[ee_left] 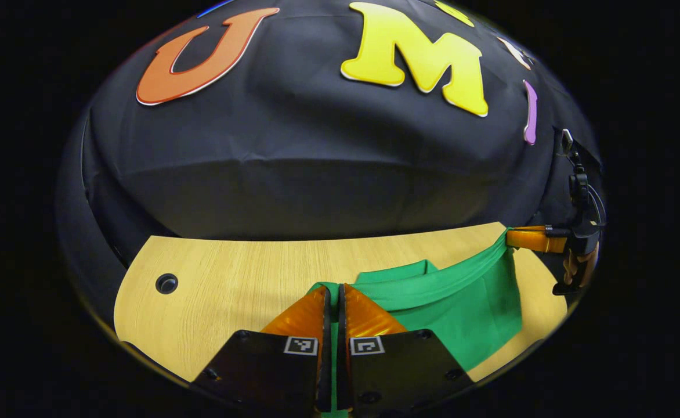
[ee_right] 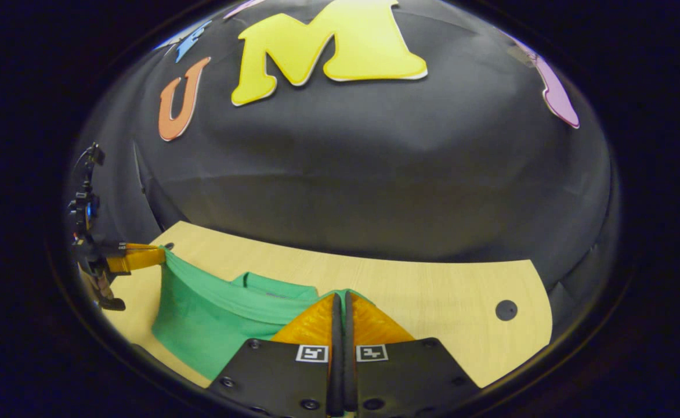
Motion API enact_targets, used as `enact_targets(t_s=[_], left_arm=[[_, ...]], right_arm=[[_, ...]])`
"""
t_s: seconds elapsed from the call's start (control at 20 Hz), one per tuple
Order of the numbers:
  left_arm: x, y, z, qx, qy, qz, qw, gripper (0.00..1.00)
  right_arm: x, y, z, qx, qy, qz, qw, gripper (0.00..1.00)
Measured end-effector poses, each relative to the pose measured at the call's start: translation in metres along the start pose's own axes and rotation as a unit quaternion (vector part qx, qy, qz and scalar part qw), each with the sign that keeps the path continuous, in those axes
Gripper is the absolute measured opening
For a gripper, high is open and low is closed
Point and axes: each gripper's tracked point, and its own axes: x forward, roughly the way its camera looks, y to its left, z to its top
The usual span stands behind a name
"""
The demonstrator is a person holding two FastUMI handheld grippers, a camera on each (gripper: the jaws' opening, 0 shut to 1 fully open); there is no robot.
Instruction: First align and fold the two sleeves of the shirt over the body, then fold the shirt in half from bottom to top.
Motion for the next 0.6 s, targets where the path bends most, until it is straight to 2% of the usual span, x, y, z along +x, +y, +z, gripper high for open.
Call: enact_targets(t_s=[0.05, 0.2, 0.6], left_arm=[[0.013, 0.004, -0.009, 0.004, 0.008, 0.017, 1.0, 0.06], [0.039, -0.001, -0.034, 0.016, 0.037, 0.028, 0.999, 0.08], [0.042, -0.012, -0.014, 0.001, -0.008, 0.027, 1.0, 0.13]], right_arm=[[0.012, -0.002, -0.01, -0.006, 0.01, -0.009, 1.0, 0.02], [0.032, 0.003, -0.03, -0.024, 0.031, -0.013, 0.999, 0.03], [0.031, -0.002, -0.023, -0.027, 0.016, -0.031, 0.999, 0.04]])
